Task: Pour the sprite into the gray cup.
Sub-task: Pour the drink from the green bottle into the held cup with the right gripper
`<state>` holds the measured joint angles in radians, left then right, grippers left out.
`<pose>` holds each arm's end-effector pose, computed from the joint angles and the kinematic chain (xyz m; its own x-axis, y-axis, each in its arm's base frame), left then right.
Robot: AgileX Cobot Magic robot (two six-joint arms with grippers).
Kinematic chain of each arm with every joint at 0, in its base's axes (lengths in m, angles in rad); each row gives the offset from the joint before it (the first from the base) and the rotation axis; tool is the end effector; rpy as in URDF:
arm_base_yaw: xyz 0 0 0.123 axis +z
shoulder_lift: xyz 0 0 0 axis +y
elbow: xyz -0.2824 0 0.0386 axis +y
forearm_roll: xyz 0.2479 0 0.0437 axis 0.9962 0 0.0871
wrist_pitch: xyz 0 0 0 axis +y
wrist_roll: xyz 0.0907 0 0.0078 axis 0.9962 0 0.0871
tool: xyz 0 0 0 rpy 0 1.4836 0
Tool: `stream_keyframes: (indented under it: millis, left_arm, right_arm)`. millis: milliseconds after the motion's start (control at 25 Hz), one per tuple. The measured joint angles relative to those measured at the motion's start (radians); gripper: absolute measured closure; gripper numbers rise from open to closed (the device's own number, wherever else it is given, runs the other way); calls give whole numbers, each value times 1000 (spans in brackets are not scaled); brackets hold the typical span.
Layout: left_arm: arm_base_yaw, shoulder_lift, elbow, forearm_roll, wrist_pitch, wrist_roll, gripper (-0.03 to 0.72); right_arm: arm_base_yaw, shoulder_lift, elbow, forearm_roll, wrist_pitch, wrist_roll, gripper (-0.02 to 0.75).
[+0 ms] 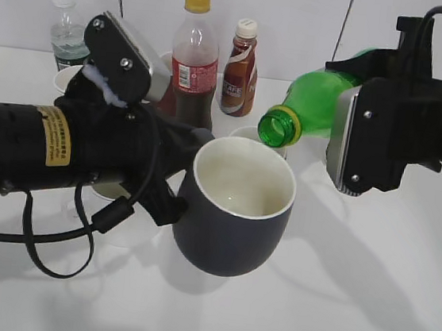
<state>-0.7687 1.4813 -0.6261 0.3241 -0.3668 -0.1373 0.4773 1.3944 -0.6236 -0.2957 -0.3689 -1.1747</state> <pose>0.2023 -0.2100 0.2124 -0.1613 0.3852 -0.9087 0.8035 0.5858 0.1057 0.2464 0.1382 0.2370 0.5071 -0.8494 -0.1463 -0.3501 -0.0479 -0.9355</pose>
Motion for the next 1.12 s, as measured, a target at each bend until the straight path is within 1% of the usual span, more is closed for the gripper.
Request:
stream_keyframes:
  millis: [520,1120]
  left_arm:
    - [-5,0,0,-2,0,0,617]
    - [-5,0,0,-2,0,0,617]
  right_arm:
    - [0,0,0,16,-9,-82,325]
    - [0,0,0,38,-23,-114,325]
